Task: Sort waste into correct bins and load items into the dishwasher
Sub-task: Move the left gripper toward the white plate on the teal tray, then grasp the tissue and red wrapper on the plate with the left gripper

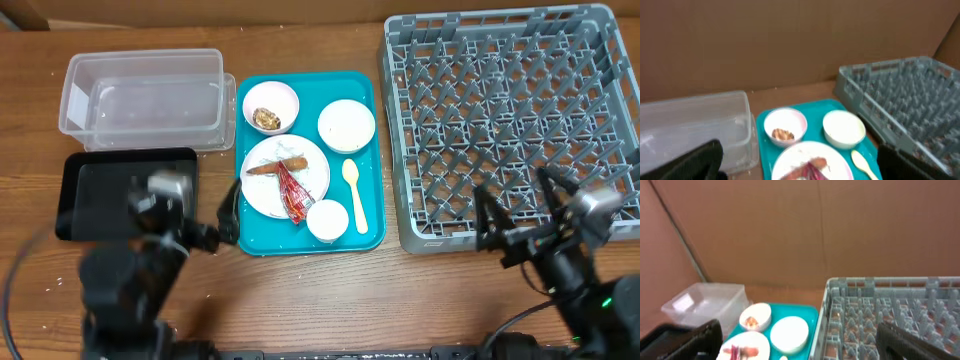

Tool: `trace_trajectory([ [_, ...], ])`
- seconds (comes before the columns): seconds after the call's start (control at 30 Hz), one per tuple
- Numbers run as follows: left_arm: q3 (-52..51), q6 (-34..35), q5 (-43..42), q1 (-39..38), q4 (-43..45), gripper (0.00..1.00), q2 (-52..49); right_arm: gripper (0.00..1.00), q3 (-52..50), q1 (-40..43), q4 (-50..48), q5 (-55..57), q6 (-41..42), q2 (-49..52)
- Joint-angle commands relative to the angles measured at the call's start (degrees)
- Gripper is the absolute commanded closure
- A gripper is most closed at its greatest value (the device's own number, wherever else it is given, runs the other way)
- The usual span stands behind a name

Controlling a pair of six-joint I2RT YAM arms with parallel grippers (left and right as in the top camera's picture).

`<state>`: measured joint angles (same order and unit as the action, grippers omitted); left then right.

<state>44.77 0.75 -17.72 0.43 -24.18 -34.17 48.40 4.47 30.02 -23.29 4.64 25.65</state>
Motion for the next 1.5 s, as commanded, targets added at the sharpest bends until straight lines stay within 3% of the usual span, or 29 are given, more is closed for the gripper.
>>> trace_trajectory([
  [0.0, 16.2, -2.1, -2.78, -0.11, -9.9, 0.0, -14.67, 0.0, 14.14, 0.09, 8.2, 0.17, -5.11, 10.51],
  [0.2, 41.09, -2.05, 1.88, -6.32, -35.01, 0.0, -38.27, 0.0, 33.09, 0.09, 24.57, 0.22, -5.11, 27.04],
  [0.33, 50.23, -2.05, 1.66, -11.19, -44.44, 0.0, -50.49, 0.0, 36.63, 0.09, 30.49, 0.22, -5.01, 33.07],
  [0.6, 50.97, -0.22, 0.22, -13.18, -44.65, 0.0, -67.38, 0.0, 36.61, 0.09, 36.17, 0.24, -4.9, 39.93],
  [0.67, 50.97, 7.48, 0.46, -13.09, -45.68, 0.0, -72.28, 0.0, 36.61, 0.09, 36.52, 0.24, -4.9, 41.72],
  [0.7, 50.95, 14.99, 1.79, -13.33, -46.38, 0.0, -75.03, 0.0, 36.59, 0.09, 36.52, 0.24, -4.9, 42.82],
  [1.0, 49.64, 33.62, 21.84, -22.23, -46.29, 0.0, -80.61, 0.0, 36.59, 0.09, 37.2, 0.26, -4.9, 46.16],
  [1.33, 49.05, 35.47, 22.38, -22.45, -42.8, 0.02, -85.59, 0.0, 36.59, 0.09, 37.86, 0.26, -4.92, 46.27],
  [1.47, 48.98, 33.11, 21.64, -22.49, -41.59, 0.0, -88.13, 0.0, 36.59, 0.09, 37.86, 0.26, -4.9, 46.27],
])
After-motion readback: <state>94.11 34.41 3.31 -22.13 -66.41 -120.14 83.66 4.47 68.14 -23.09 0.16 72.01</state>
